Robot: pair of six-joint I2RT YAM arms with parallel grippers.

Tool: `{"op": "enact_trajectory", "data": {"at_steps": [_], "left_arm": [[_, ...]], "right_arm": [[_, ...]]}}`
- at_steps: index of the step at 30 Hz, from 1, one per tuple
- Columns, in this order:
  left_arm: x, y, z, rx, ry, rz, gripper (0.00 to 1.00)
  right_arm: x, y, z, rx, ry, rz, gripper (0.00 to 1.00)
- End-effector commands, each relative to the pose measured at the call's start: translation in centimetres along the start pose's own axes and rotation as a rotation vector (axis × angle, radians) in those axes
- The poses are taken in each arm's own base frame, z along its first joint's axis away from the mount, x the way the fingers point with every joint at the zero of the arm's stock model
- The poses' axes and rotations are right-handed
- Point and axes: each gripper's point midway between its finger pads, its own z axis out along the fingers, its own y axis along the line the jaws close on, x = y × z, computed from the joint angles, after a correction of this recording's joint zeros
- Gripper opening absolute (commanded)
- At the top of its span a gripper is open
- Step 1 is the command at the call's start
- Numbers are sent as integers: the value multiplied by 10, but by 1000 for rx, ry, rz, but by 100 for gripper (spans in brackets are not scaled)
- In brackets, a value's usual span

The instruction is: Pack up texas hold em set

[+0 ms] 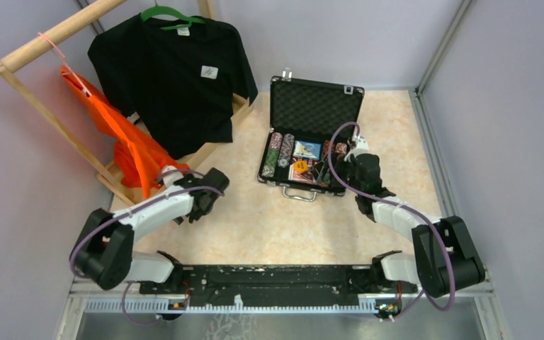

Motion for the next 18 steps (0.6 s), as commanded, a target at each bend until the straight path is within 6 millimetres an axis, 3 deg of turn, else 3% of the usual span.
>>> {"op": "enact_trajectory", "data": {"at_steps": [1,4,11,18], "left_arm": [[-18,-49,12,227,-19,-75,91],[-24,-50,20,203,-11,-50,88],[-5,-77,38,172,49,62,88],[-5,-65,59,168,83,61,86]], "right_arm": [[-15,25,5,-111,-40,-1,95],[-15,27,6,-120,-38,-2,94],[-17,28,5,-120,-37,-10,92],[-12,24,8,-112,-25,-9,90]]}}
